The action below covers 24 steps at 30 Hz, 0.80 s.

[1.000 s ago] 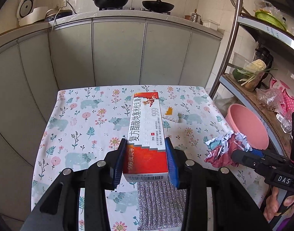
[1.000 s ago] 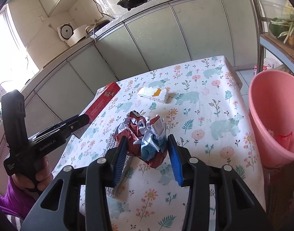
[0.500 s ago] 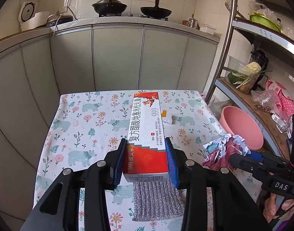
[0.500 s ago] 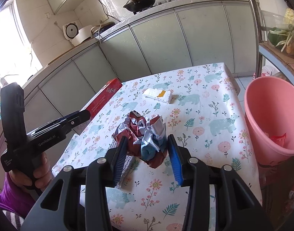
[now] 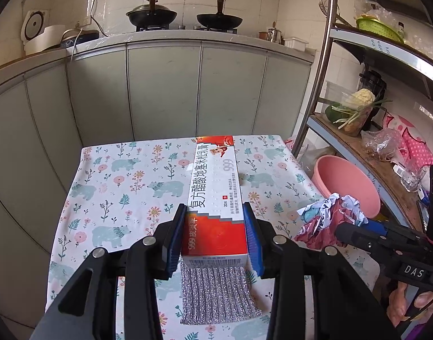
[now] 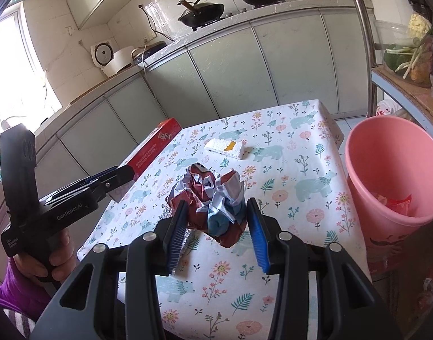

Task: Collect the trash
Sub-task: 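Carry the medicine box and crumpled wrapper over the pink bucket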

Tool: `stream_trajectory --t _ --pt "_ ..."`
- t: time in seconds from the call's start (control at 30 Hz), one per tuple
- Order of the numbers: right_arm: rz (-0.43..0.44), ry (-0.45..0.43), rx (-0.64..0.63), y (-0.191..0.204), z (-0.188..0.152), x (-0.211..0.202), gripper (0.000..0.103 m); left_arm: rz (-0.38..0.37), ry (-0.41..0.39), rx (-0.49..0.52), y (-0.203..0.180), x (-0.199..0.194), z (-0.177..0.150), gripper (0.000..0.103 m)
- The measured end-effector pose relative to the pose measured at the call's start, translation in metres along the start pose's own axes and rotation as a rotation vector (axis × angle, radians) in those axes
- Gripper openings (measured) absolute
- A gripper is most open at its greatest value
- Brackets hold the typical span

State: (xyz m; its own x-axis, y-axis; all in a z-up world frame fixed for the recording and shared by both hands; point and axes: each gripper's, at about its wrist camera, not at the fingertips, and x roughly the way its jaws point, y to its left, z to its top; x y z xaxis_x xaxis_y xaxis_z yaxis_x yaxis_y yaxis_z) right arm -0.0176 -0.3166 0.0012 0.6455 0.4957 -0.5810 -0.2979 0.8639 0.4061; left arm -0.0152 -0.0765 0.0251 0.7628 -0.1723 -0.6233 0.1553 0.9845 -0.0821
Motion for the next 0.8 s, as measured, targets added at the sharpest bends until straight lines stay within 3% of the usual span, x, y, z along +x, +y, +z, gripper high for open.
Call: stream_trajectory --t 0.8 --pt "-0.117 -0.1 0.125 -0.06 0.0 -0.038 0.043 -0.094 0.015 0.123 -0.07 0.029 0.015 0.038"
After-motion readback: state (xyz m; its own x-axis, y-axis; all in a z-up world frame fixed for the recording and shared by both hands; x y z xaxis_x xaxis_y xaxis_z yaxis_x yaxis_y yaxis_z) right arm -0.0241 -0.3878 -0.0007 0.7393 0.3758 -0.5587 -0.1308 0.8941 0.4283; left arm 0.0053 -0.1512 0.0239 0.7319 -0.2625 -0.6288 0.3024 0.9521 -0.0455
